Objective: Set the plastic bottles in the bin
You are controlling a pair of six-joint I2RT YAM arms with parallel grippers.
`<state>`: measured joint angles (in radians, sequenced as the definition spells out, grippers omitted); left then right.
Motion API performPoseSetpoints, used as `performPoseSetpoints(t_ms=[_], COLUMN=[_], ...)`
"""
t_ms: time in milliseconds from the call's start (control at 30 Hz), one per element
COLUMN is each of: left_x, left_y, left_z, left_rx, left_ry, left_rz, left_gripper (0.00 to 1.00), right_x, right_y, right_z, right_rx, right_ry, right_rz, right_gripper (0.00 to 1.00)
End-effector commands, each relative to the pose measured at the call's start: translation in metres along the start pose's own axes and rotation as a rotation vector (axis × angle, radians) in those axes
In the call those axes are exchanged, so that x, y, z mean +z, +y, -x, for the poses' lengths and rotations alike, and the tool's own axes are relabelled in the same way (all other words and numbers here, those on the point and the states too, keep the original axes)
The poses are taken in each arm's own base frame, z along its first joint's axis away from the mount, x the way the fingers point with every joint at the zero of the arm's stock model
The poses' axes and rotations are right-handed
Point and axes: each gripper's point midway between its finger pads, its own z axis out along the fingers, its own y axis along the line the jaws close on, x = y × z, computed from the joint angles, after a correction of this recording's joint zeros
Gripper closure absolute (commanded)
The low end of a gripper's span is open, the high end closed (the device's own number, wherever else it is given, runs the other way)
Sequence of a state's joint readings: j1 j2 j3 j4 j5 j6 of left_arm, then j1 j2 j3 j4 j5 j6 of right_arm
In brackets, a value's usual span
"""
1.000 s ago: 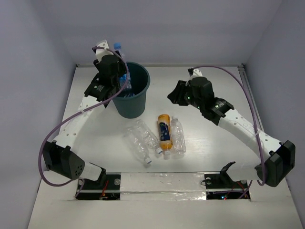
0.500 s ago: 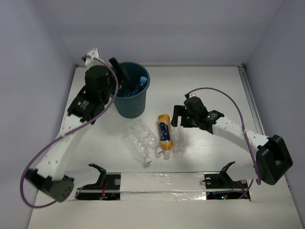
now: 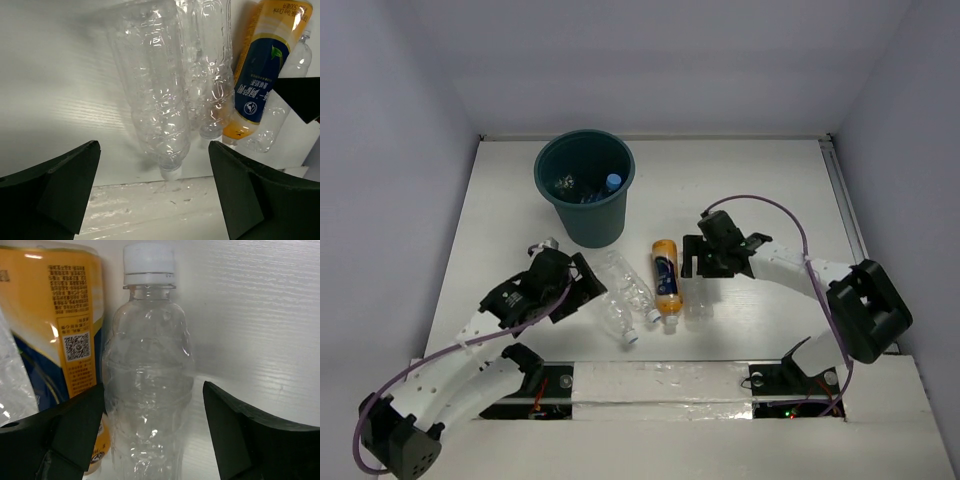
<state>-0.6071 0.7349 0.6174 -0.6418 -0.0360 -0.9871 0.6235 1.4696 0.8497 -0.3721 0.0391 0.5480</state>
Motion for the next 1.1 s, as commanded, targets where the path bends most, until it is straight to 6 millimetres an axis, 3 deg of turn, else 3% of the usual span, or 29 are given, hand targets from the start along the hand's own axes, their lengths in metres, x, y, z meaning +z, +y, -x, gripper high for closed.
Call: performPoseSetpoints(t_ms=[0, 100, 133, 233, 367, 400, 533, 633, 700, 733, 767, 833, 867, 900, 967, 1000, 1067], left_x=[0.004, 0.020, 0.023, 0.031, 0.053, 0.056, 0.065, 0.073, 0.076, 0.077, 0.078, 0.079, 0.079, 0.080, 0.081, 0.082, 0.082], left_y=[-0.028, -0.030, -0.031, -0.035, -0.014, -0.011, -0.009, -0.002, 0.005, 0.008, 0.014, 0.016, 0.016, 0.018, 0.020, 0.023, 0.027], left_z=[-0.003, -0.004, -0.002, 0.003, -0.010, -0.011, -0.004, -0.006, -0.007, -0.008, -0.008, -0.009, -0.009, -0.010, -0.011, -0.012, -0.012], left_rx=[-0.051, -0.012, -0.009, 0.001, 0.041, 0.045, 0.048, 0.075, 0.090, 0.094, 0.098, 0.101, 0.099, 0.102, 0.099, 0.100, 0.105], left_ry=[0.039, 0.059, 0.051, 0.034, 0.084, 0.084, 0.041, 0.046, 0.045, 0.045, 0.039, 0.032, 0.029, 0.028, 0.028, 0.028, 0.020], left_rz=[-0.101, -0.068, -0.066, -0.062, 0.028, 0.040, 0.045, 0.076, 0.100, 0.108, 0.121, 0.118, 0.114, 0.109, 0.113, 0.120, 0.125], left_gripper=[0.11, 0.09, 0.09, 0.06, 0.05, 0.05, 0.06, 0.07, 0.08, 0.10, 0.12, 0.18, 0.20, 0.20, 0.20, 0.20, 0.21], right_x=[0.007, 0.015, 0.014, 0.006, -0.028, -0.044, -0.102, -0.163, -0.182, -0.181, -0.206, -0.218, -0.207, -0.220, -0.217, -0.193, -0.209], right_y=[0.000, -0.011, -0.015, -0.017, -0.023, -0.018, 0.012, 0.055, 0.075, 0.087, 0.108, 0.132, 0.144, 0.154, 0.169, 0.177, 0.203], right_z=[0.026, 0.027, 0.030, 0.033, 0.052, 0.063, 0.108, 0.170, 0.195, 0.206, 0.229, 0.253, 0.268, 0.287, 0.311, 0.320, 0.341], right_rx=[-0.004, -0.001, 0.011, 0.018, 0.004, 0.001, -0.005, 0.017, 0.037, 0.067, 0.079, 0.146, 0.164, 0.196, 0.279, 0.311, 0.386], right_ry=[-0.068, -0.063, -0.070, -0.091, -0.159, -0.202, -0.340, -0.506, -0.561, -0.562, -0.622, -0.658, -0.666, -0.706, -0.726, -0.696, -0.723], right_rz=[-0.007, -0.053, -0.057, -0.054, -0.087, -0.070, 0.032, 0.174, 0.241, 0.276, 0.363, 0.460, 0.494, 0.530, 0.581, 0.592, 0.712], right_gripper=[0.17, 0.23, 0.33, 0.48, 0.52, 0.53, 0.55, 0.54, 0.53, 0.52, 0.52, 0.52, 0.51, 0.51, 0.51, 0.50, 0.49])
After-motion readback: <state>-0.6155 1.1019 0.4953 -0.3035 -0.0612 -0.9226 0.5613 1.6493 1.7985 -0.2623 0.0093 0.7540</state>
